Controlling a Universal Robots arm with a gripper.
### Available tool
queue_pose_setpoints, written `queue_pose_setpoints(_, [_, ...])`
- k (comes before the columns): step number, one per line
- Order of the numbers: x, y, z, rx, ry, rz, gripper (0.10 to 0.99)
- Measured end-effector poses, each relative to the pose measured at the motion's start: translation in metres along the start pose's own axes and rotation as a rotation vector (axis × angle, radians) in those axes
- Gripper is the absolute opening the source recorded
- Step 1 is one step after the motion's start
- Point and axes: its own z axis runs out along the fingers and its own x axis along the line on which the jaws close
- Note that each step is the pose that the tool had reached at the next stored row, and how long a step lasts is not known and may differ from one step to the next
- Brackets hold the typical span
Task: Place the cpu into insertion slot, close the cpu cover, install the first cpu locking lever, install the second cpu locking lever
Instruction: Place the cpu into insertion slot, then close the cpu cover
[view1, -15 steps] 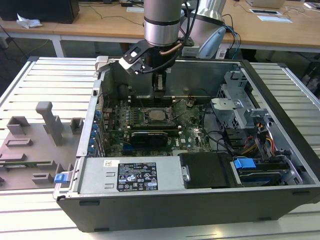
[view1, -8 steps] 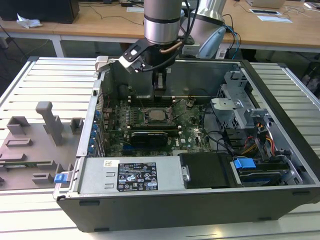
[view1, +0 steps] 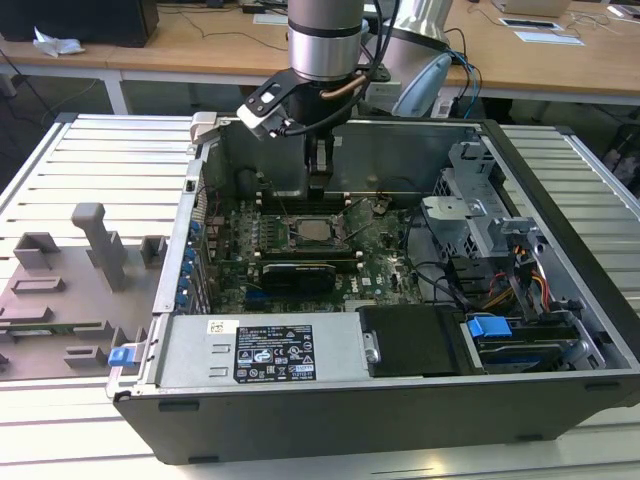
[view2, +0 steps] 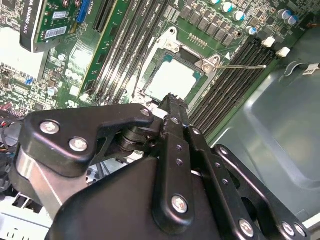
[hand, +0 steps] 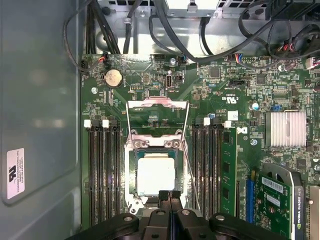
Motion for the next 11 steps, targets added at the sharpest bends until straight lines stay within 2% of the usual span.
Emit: queue_pose_setpoints(11, [0.0000,0.0000,-0.0001,0.000,0.0007,0.000,0.106])
